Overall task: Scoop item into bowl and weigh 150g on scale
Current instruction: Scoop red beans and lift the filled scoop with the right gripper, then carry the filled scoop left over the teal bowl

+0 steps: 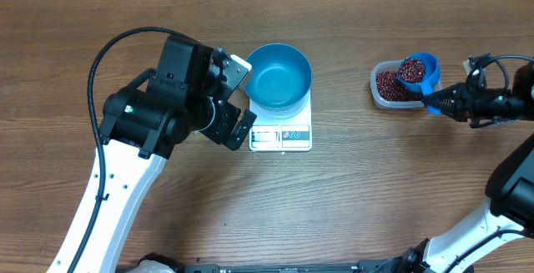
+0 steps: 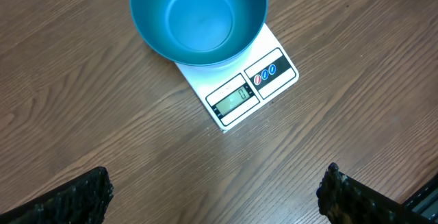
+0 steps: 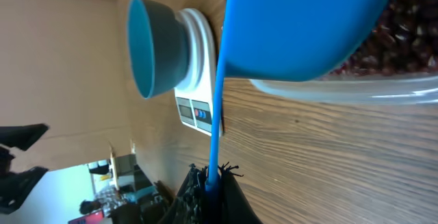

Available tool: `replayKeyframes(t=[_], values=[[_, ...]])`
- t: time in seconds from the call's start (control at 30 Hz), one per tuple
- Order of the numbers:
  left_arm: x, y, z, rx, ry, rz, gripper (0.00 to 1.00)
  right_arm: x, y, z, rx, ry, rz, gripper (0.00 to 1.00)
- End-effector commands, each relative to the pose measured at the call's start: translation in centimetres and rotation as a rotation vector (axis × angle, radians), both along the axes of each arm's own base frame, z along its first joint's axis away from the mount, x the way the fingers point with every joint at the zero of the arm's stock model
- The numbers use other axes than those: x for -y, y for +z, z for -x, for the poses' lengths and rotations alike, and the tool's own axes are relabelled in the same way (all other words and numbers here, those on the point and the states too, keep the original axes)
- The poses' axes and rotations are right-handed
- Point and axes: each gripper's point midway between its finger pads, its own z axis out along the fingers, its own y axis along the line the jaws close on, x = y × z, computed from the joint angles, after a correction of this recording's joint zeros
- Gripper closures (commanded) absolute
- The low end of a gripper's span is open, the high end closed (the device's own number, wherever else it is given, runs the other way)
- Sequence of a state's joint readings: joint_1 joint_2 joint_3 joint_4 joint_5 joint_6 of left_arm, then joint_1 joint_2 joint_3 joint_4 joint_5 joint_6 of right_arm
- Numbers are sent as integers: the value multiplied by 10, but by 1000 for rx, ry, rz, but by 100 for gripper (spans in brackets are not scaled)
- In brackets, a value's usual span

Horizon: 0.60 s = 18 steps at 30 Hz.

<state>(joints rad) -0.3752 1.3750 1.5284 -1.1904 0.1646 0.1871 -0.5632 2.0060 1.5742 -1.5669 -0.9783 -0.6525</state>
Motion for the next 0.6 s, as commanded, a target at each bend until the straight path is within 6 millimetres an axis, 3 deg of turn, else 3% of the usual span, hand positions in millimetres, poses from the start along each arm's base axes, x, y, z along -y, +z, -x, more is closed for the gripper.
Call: replayKeyframes(t=[0.0,0.57], values=[[1,1,0,2,-15,0,0,-7,20,-6,159,17,-82,96],[1,1,0,1,-15,0,0,-9,36,-8,182,-30,-170,96]])
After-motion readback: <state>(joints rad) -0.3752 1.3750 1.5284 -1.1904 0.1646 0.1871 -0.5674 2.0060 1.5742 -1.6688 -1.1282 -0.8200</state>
